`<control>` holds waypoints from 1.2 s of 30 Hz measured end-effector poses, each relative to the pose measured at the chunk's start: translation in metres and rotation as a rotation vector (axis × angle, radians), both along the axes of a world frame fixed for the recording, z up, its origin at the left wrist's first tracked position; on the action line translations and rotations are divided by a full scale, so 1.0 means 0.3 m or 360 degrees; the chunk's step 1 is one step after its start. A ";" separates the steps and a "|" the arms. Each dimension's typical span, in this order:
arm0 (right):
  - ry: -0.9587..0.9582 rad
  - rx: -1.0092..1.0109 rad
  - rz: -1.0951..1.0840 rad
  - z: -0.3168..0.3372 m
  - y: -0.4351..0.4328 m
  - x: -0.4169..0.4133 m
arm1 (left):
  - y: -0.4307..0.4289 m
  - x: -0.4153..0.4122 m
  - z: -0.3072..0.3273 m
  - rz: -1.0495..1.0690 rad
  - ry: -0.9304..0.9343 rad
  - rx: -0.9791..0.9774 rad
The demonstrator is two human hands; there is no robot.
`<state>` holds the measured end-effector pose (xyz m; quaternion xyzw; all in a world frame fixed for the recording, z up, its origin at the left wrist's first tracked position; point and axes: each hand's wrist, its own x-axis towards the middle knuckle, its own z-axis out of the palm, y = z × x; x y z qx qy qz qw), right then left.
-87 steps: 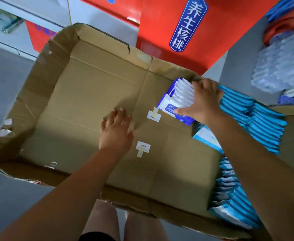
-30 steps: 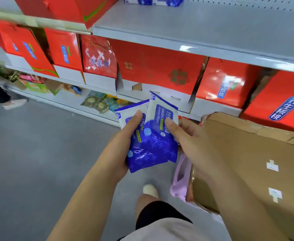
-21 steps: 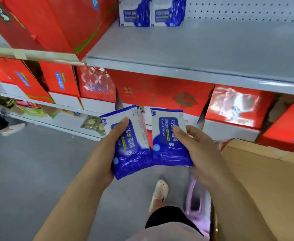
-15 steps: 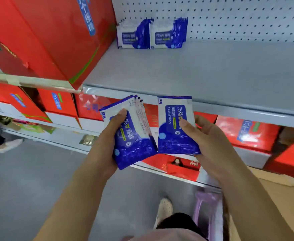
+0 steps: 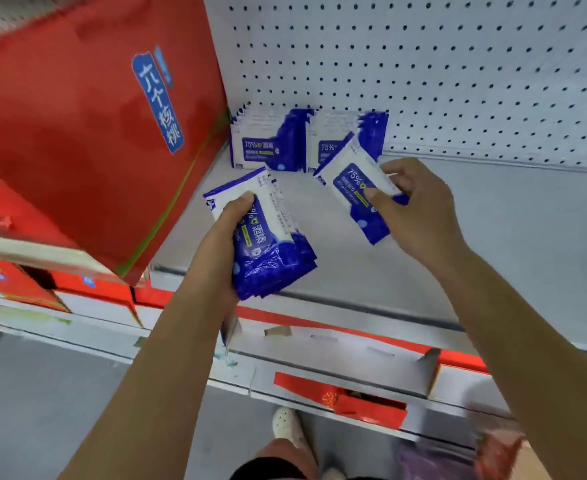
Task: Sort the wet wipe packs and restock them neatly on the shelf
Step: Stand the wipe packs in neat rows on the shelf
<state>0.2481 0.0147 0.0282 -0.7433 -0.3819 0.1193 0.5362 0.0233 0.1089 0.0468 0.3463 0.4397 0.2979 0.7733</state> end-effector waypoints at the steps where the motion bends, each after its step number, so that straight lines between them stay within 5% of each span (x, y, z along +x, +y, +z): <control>1: -0.0085 -0.0032 -0.0004 -0.005 0.044 0.023 | 0.038 0.013 -0.003 -0.0023 -0.0007 -0.0002; 9: -0.0840 -0.0397 0.0106 -0.029 0.341 0.161 | 0.293 0.088 -0.056 -0.0088 -0.0114 0.0019; 19: -0.1387 -0.0374 -0.0185 -0.089 0.438 0.239 | 0.379 0.094 -0.152 -0.0007 -0.0193 0.0003; 24: -0.1145 -0.0142 -0.0339 -0.067 0.414 0.158 | 0.392 0.092 -0.169 -0.0026 -0.0188 0.0028; 26: -0.0688 -0.0023 -0.0251 -0.019 0.397 0.057 | 0.391 0.099 -0.158 -0.0021 -0.0161 0.0070; 31: 0.0152 -0.0330 0.0351 0.046 0.369 -0.155 | 0.370 0.111 -0.139 -0.0014 -0.0073 0.0210; 36: 0.0070 -0.0510 0.0459 0.057 0.373 -0.193 | 0.358 0.117 -0.120 -0.0008 0.0060 0.0296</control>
